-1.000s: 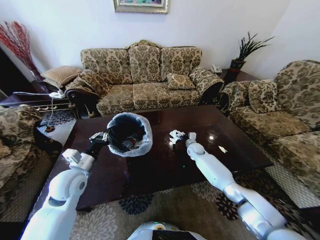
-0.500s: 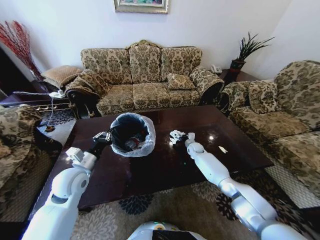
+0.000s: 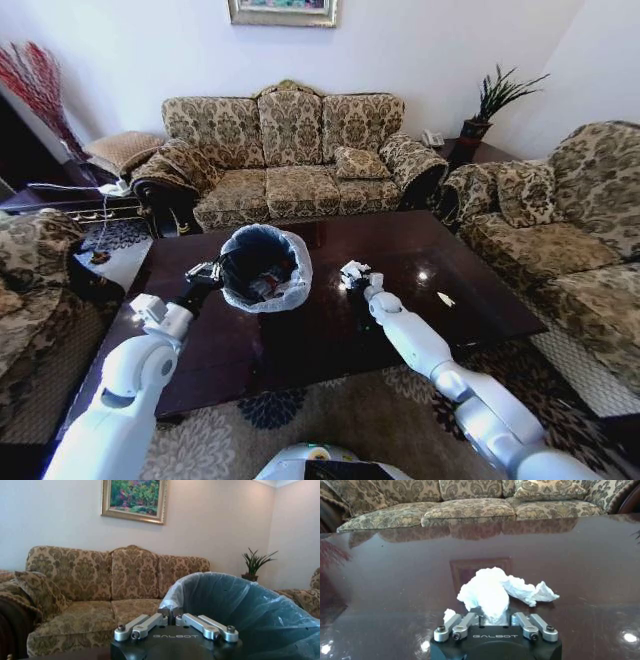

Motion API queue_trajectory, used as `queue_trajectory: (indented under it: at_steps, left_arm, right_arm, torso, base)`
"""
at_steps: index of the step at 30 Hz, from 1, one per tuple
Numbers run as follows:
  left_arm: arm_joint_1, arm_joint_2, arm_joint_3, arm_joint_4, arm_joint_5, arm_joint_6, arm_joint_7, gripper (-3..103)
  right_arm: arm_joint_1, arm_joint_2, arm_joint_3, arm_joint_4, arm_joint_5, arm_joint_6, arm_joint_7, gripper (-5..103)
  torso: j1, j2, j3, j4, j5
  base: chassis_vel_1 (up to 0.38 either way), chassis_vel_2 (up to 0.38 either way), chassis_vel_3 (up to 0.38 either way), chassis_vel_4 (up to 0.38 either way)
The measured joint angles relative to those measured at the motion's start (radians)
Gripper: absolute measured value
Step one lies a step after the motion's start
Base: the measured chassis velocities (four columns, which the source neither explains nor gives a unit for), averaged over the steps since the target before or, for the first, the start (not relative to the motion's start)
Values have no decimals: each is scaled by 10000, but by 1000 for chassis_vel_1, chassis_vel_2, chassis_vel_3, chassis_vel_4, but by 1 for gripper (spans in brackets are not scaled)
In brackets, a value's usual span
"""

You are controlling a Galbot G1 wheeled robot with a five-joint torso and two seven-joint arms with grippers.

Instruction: Move to the front of the table and place the trash on the table into the trash bin.

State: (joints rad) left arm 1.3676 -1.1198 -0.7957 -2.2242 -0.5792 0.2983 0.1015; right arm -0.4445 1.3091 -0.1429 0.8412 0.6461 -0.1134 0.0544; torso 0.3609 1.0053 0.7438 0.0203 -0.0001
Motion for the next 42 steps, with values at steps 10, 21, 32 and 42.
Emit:
queue_trajectory:
  at_steps: [10, 21, 32, 42]
  left_arm:
    - [-1, -11, -18, 7, -7, 0, 15, 2]
    - [59, -33, -113, 27, -126, -42, 51, 2]
    - [-56, -184, 83, 300, 295, -37, -21, 2]
    - [-34, 75, 77, 373, 366, 388, -271, 2]
  right_arm:
    - [-50, -77, 46, 294, -168, 180, 292, 1]
    - [-71, -1098, 479, 3407, -726, 414, 1128, 0]
    - [2097, -2128, -1039, 9205, 2428, -1015, 2996, 0]
    - [4765, -1811, -2600, 11754, 6018, -1469, 4491, 0]
  torso:
    - [1, -1, 1, 1, 3]
    - [1, -1, 1, 1, 1]
    - [0, 0, 0, 2, -5]
    - [0, 0, 0, 1, -3]
  base:
    - [0, 0, 0, 0]
    - [0, 0, 0, 0]
    - [0, 0, 0, 0]
    - [0, 0, 0, 0]
